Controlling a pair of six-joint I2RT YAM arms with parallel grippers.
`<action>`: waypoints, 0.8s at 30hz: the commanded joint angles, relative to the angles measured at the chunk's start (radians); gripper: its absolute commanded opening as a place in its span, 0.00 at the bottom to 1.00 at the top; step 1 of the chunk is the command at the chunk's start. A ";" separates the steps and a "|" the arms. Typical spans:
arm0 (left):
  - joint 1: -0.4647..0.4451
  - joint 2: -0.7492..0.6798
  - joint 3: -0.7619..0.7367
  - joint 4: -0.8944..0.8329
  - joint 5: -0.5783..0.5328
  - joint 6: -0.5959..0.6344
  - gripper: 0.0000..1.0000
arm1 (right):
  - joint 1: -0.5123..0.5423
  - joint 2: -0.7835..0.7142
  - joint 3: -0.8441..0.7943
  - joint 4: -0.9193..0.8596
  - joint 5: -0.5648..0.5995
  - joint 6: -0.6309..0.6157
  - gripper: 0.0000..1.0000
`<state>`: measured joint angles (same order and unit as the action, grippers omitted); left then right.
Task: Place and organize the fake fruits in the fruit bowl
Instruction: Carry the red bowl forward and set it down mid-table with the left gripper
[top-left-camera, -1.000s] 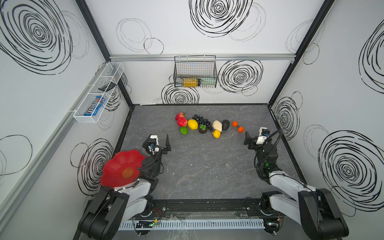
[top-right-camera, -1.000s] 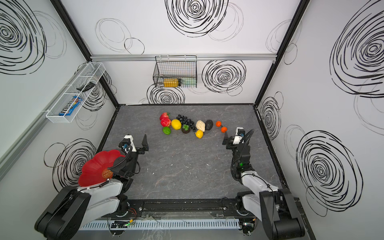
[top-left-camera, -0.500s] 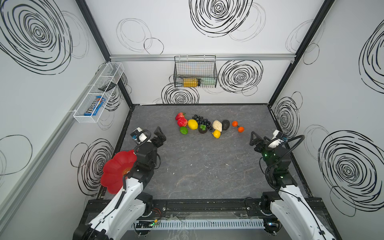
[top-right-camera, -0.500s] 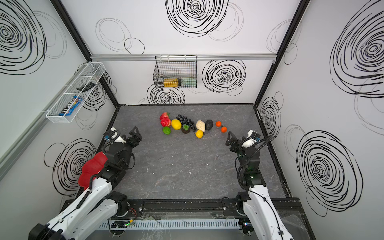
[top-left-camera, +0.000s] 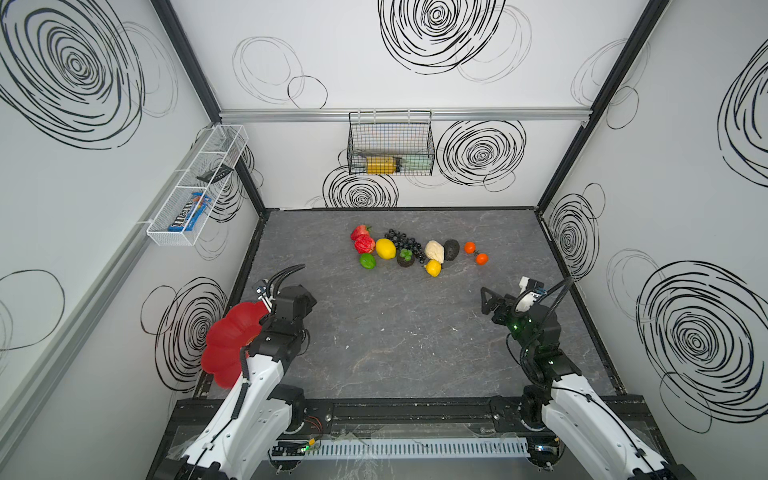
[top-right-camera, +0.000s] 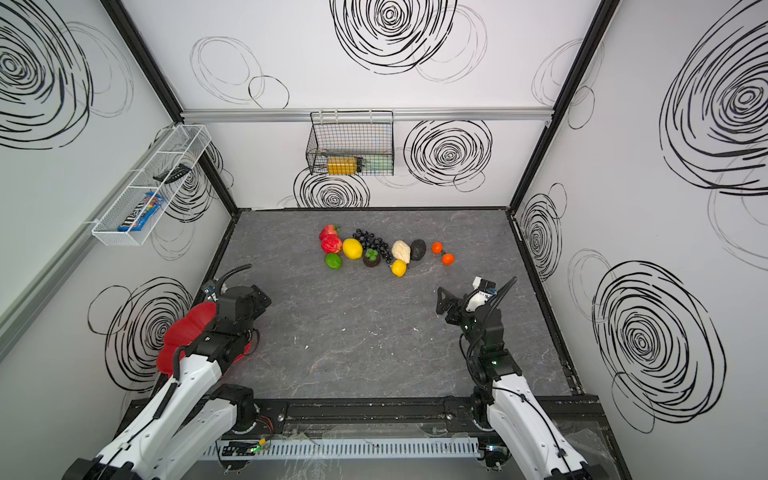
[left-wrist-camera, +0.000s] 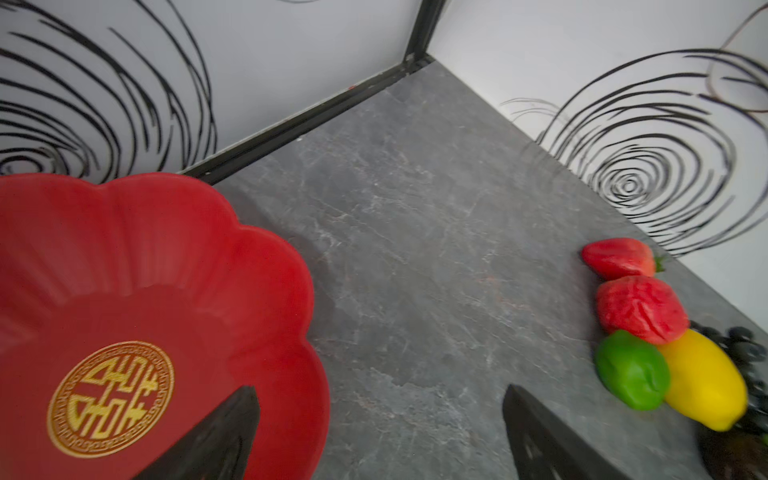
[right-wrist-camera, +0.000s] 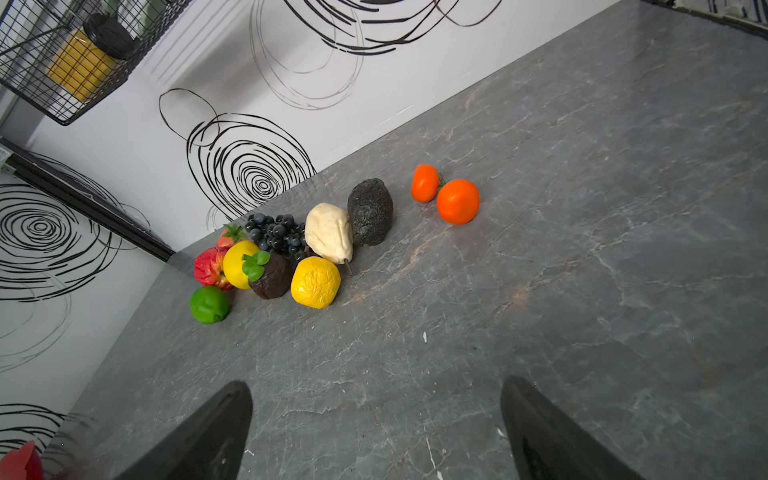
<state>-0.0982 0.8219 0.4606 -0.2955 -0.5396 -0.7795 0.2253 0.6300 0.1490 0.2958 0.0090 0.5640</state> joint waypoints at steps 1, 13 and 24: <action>0.050 0.074 0.030 -0.054 -0.091 -0.043 0.96 | 0.022 -0.019 0.000 0.006 0.108 0.007 0.97; 0.193 0.399 0.078 0.070 0.189 0.045 0.96 | 0.075 -0.062 0.001 -0.043 0.212 -0.003 0.97; 0.175 0.444 0.064 0.112 0.317 0.073 0.96 | 0.091 -0.075 0.002 -0.056 0.240 0.003 0.97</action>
<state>0.0849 1.2629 0.5110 -0.2092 -0.2714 -0.7216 0.3107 0.5663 0.1467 0.2516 0.2192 0.5636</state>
